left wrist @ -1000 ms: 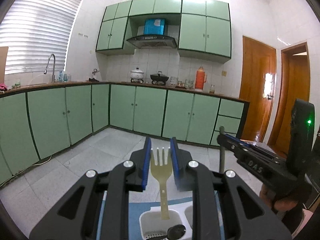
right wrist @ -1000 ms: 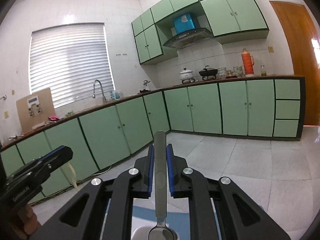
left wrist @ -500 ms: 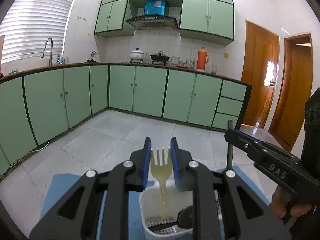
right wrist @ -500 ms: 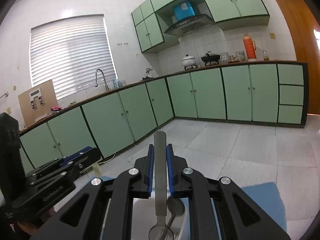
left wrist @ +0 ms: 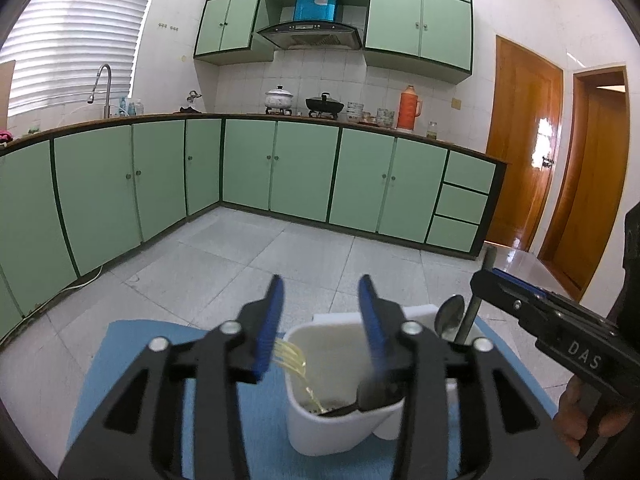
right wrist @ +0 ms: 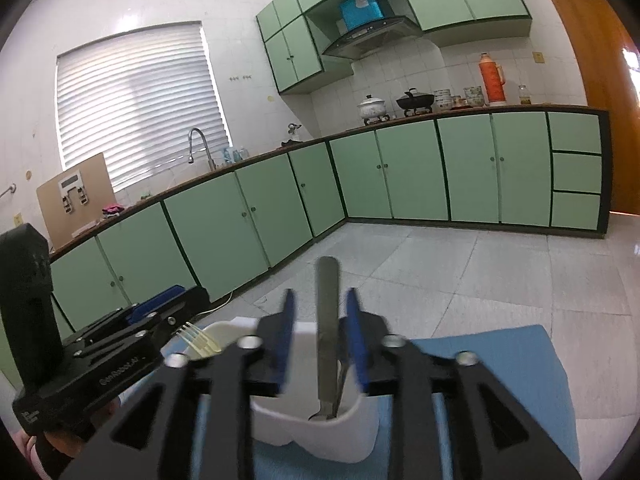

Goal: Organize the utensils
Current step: 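Lower the white fork into the holder with the left tool while the right tool lowers the clear spoon, then move both tools back over the chopsticks lying on the mat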

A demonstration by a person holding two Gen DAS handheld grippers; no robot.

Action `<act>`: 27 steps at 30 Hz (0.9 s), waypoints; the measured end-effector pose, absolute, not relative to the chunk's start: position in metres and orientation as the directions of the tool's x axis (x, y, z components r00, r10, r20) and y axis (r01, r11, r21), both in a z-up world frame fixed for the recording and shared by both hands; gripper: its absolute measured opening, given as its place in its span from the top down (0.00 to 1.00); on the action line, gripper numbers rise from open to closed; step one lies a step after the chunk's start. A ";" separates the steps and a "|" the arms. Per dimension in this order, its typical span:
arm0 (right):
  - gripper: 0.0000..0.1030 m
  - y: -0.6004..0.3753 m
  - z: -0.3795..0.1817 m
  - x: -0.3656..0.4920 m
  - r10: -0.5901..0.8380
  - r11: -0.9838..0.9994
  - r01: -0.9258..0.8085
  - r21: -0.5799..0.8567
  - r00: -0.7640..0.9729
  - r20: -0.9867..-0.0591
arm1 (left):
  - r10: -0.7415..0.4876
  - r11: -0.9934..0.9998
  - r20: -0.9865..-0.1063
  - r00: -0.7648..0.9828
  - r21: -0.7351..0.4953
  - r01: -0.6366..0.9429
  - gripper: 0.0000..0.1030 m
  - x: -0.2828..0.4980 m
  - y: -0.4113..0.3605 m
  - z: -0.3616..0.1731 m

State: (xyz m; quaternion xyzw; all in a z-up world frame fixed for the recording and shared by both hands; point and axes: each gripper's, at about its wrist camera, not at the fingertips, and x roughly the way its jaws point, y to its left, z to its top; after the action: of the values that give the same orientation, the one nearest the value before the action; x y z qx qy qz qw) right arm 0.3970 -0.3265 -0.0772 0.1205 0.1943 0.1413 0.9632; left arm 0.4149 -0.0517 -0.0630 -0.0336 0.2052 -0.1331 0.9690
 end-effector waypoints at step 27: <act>0.07 -0.358 -0.098 0.290 0.259 0.940 -0.127 0.316 0.869 -0.422 | -0.204 0.979 -0.445 0.872 -0.076 0.190 0.11 0.318 -0.033 -0.075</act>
State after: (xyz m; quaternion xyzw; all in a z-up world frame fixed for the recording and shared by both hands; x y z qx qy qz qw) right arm 0.2904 -0.3576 -0.0978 0.1402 0.2352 0.1007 0.9565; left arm 0.3183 -0.0326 -0.0752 -0.0148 0.2316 -0.1019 0.9673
